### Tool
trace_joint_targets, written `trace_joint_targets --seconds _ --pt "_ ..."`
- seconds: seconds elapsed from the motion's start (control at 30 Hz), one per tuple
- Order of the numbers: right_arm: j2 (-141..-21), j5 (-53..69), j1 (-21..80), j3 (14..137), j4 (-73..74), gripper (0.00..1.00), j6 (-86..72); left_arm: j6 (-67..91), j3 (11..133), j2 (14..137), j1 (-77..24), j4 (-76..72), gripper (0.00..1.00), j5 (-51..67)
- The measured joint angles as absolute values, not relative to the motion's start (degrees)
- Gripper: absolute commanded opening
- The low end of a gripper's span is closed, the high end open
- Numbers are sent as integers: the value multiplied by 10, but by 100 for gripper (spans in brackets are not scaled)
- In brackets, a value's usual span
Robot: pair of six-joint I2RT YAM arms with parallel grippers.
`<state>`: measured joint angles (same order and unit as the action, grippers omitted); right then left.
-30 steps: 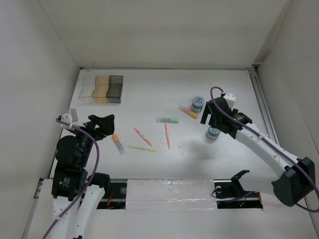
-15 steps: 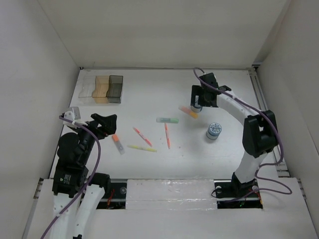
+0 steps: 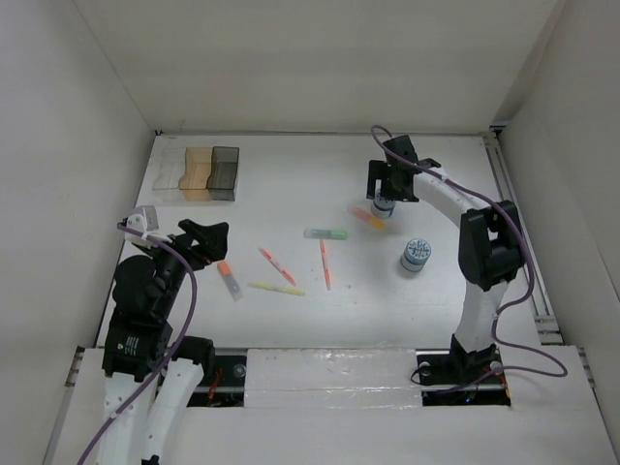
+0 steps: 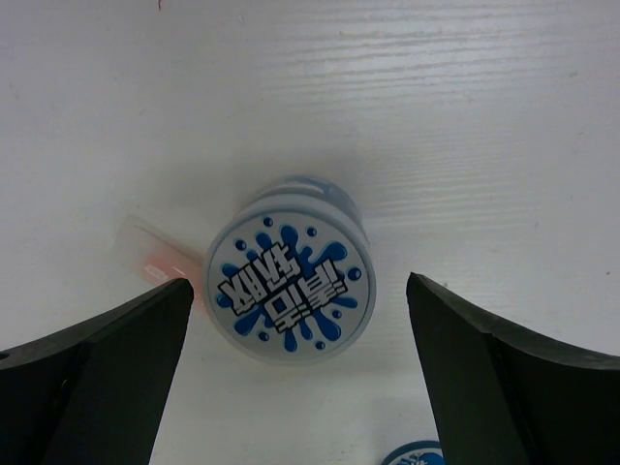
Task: Sort the stationery into containers
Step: Pick up the stationery from the center of the board.
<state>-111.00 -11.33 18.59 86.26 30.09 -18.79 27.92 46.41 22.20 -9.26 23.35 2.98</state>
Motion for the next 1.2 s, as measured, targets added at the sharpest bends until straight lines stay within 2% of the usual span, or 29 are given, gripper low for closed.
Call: trace_joint_targets --seconds 0.2,0.37,0.6,0.7,0.73,0.83,0.97,1.0,1.03,1.2 --pt "-1139 -109 174 882 298 90 -182 279 464 224 -93 233 100 30" --pt "-1140 -107 173 882 296 78 -180 279 464 224 -93 233 100 32" --pt "-1140 -105 176 882 295 74 -179 279 464 224 -93 233 100 34" --pt "-1140 -107 177 882 295 67 -178 279 464 224 -93 233 100 34" --pt "-1140 -107 178 882 295 59 -178 279 464 224 -93 233 100 34" --pt "-1140 -112 181 882 295 52 -178 279 464 224 -93 233 100 34" --pt "-1140 -117 188 882 296 20 -178 279 464 224 -93 233 100 34" --pt "-1140 -118 189 882 296 3 -179 279 464 224 -93 233 100 34" --pt "-1140 -119 191 882 296 0 -180 279 464 224 -93 233 100 34" --pt "-1141 -130 197 889 312 0 -184 279 464 224 -93 233 100 34"
